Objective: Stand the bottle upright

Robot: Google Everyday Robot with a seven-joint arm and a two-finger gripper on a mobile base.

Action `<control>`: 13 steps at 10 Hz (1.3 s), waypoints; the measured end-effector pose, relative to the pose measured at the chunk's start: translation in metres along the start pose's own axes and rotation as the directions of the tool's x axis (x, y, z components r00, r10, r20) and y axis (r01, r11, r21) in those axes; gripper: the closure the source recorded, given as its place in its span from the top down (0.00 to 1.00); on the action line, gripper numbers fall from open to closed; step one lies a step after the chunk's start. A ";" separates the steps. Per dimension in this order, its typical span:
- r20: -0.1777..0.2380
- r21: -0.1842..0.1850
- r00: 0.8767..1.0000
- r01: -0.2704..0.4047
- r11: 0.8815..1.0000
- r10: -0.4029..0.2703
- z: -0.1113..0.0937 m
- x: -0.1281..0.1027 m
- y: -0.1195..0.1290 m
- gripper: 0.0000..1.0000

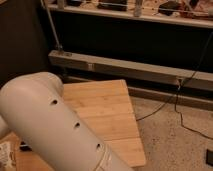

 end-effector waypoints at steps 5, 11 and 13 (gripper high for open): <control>-0.004 0.015 1.000 -0.008 1.000 0.008 0.006 -0.002 -0.001 0.47; -0.026 0.025 1.000 0.013 1.000 -0.013 0.011 -0.001 0.000 0.04; -0.024 0.022 1.000 0.017 1.000 -0.017 0.005 -0.003 0.000 0.17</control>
